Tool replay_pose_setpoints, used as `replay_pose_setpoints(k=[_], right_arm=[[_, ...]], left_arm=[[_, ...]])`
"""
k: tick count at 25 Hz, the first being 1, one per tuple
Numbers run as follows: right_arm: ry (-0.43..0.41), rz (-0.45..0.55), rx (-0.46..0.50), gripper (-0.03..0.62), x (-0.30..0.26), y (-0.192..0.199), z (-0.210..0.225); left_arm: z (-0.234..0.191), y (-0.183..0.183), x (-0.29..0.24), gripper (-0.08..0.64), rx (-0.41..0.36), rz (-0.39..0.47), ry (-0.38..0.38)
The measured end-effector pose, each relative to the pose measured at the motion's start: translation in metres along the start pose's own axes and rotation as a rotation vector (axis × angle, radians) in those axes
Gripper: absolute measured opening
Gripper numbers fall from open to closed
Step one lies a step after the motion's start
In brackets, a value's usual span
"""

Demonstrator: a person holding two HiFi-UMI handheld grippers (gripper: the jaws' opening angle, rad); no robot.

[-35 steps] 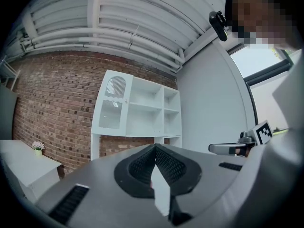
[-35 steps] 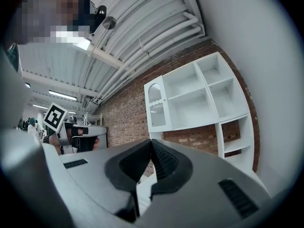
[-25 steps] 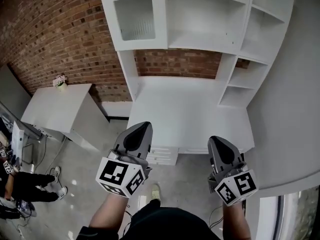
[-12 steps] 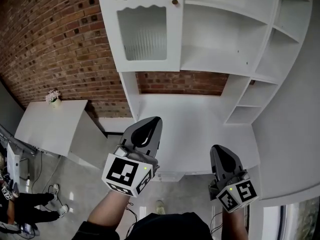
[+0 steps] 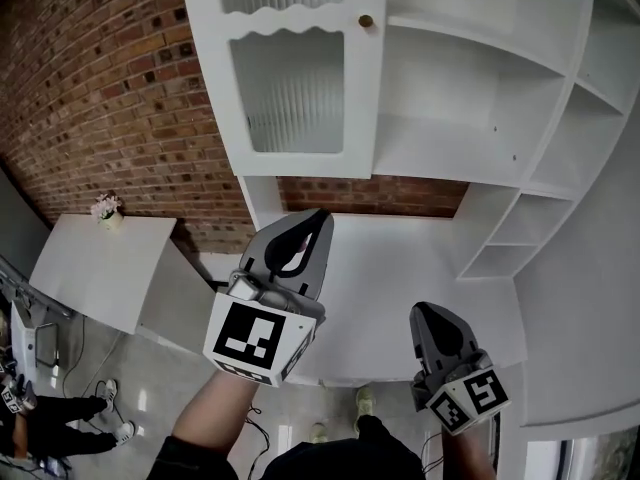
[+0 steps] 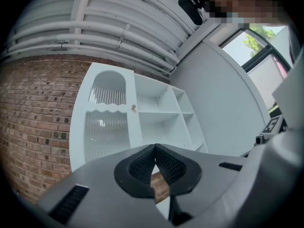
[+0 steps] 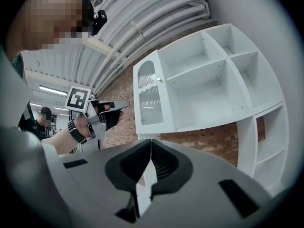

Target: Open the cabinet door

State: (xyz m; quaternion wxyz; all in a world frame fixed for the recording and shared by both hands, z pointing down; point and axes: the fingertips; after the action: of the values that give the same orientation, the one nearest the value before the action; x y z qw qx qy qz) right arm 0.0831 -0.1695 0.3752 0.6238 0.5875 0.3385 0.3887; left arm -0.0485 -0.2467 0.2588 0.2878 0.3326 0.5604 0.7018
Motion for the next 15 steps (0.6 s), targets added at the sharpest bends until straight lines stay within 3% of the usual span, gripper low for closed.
replay_pose_setpoints(k=[15], right_arm=[[-0.24,0.042,0.025,0.005,-0.088,-0.02,0.076]], left_arm=[[-0.041,-0.083,-0.129,0.008,-0.336,0.052,-0.199]])
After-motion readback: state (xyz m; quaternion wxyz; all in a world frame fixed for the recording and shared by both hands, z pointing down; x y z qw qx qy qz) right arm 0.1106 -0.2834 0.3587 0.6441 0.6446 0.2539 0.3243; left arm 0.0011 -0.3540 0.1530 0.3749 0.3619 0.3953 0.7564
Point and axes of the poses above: the fingertips, and each gripper's own axes: x backward along the fingers, z to its right, y out of its underside, and after that the axes turned 2 degrees about x, right-handed
